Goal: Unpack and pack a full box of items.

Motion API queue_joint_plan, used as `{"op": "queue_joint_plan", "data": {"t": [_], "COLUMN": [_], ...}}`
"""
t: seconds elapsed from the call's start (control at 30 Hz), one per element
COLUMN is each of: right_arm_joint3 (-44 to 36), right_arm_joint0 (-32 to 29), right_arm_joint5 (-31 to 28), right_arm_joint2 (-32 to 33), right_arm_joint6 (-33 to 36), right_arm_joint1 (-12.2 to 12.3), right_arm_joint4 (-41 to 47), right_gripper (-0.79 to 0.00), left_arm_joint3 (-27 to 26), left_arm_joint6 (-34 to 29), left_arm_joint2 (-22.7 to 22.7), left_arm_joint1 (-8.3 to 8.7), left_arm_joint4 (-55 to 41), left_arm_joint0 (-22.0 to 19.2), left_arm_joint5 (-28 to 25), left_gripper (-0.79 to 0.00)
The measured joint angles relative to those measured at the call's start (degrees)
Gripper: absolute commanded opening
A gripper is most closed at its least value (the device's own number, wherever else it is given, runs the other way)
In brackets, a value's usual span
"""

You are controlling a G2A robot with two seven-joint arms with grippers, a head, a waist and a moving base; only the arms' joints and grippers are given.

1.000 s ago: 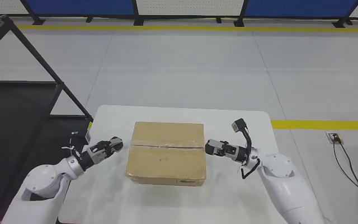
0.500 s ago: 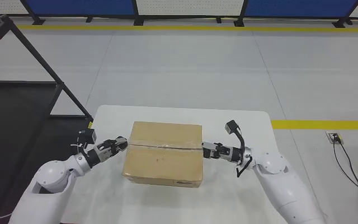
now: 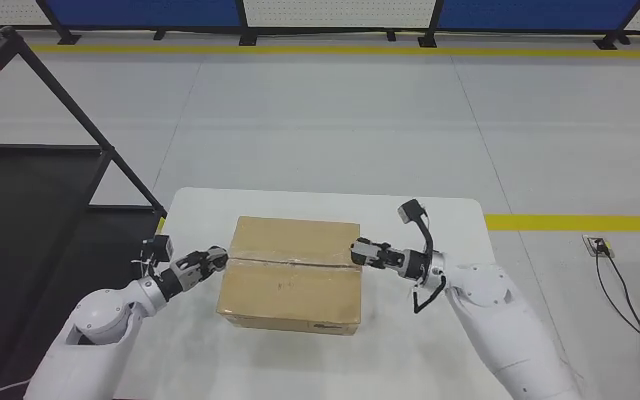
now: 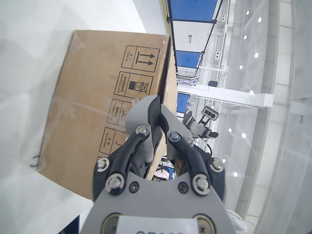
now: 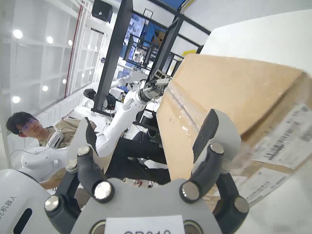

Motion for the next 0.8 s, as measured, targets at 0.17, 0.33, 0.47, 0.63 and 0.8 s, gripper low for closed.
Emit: {"op": "queue_joint_plan", "data": {"t": [0.17, 0.33, 0.47, 0.63, 0.8], "right_arm_joint3": [3.66, 9.59, 14.26, 18.77, 22.71], "right_arm_joint0": [4.77, 9.54, 13.29, 16.66, 19.58], "right_arm_joint5": [3.63, 4.25, 4.6, 4.64, 4.13], "right_arm_joint2": [-6.77, -12.11, -15.89, -19.53, -23.0], "right_arm_joint6": [-0.56, -1.17, -3.12, -5.44, -6.3], "right_arm_joint1": [-2.16, -4.6, -6.75, -9.34, -12.34], "right_arm_joint4": [-0.73, 0.26, -0.38, -0.45, 0.42], "right_gripper": [0.0, 0.0, 0.0, 0.0, 0.0], "left_arm_joint3": [1.98, 3.13, 3.21, 2.29, 1.24], "left_arm_joint6": [0.1, -0.13, -0.69, -1.21, -1.47], "left_arm_joint2": [1.05, 1.07, 0.11, -1.27, -2.94], "left_arm_joint1": [-0.44, -0.61, -0.49, -0.25, 0.02], "left_arm_joint4": [-0.51, -0.98, -1.47, -2.11, -3.05], "left_arm_joint0": [-0.81, -1.05, -0.64, 0.62, 2.23], "left_arm_joint5": [-0.44, -1.11, -1.81, -2.47, -2.81], "left_gripper": [-0.785, -0.785, -0.785, -0.785, -0.785]}}
